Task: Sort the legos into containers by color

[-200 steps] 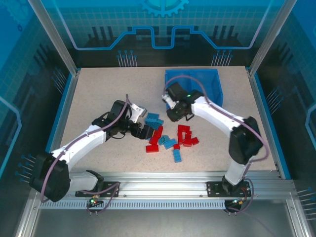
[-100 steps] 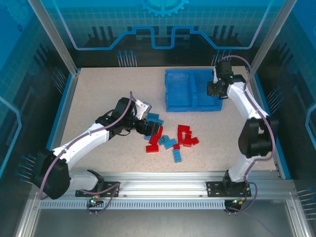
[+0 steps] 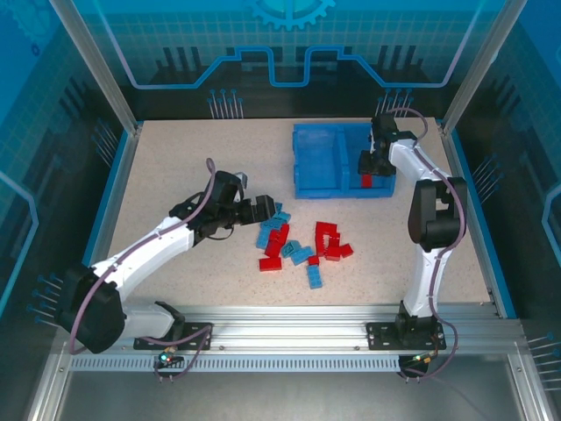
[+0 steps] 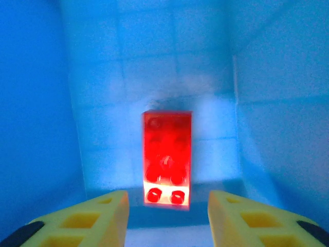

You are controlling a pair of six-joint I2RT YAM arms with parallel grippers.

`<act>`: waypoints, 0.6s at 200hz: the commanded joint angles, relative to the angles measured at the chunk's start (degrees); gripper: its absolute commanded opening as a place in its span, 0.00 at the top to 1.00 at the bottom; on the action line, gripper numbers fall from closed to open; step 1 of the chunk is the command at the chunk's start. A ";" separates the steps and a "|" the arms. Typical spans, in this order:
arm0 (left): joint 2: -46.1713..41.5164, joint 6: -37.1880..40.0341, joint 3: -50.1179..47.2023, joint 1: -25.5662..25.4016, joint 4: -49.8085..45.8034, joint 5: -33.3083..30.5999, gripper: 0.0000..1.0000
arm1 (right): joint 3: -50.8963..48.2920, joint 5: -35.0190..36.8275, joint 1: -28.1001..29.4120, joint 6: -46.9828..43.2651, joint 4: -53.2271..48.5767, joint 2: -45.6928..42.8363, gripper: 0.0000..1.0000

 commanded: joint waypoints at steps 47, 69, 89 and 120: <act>4.84 -14.58 4.25 0.08 -7.80 -4.76 0.01 | -1.94 -1.08 -0.63 0.48 0.89 -7.36 0.51; 8.51 -16.29 6.39 0.34 -9.79 -3.86 0.01 | -4.20 -1.27 -0.61 1.22 0.23 -14.25 0.51; 12.69 -18.87 9.26 0.37 -11.56 -3.02 0.01 | -6.07 -2.60 -0.45 2.11 -2.19 -21.24 0.51; 21.14 -19.03 16.68 0.36 -14.72 -2.97 0.01 | -9.00 -13.63 1.75 3.88 -8.07 -31.22 0.47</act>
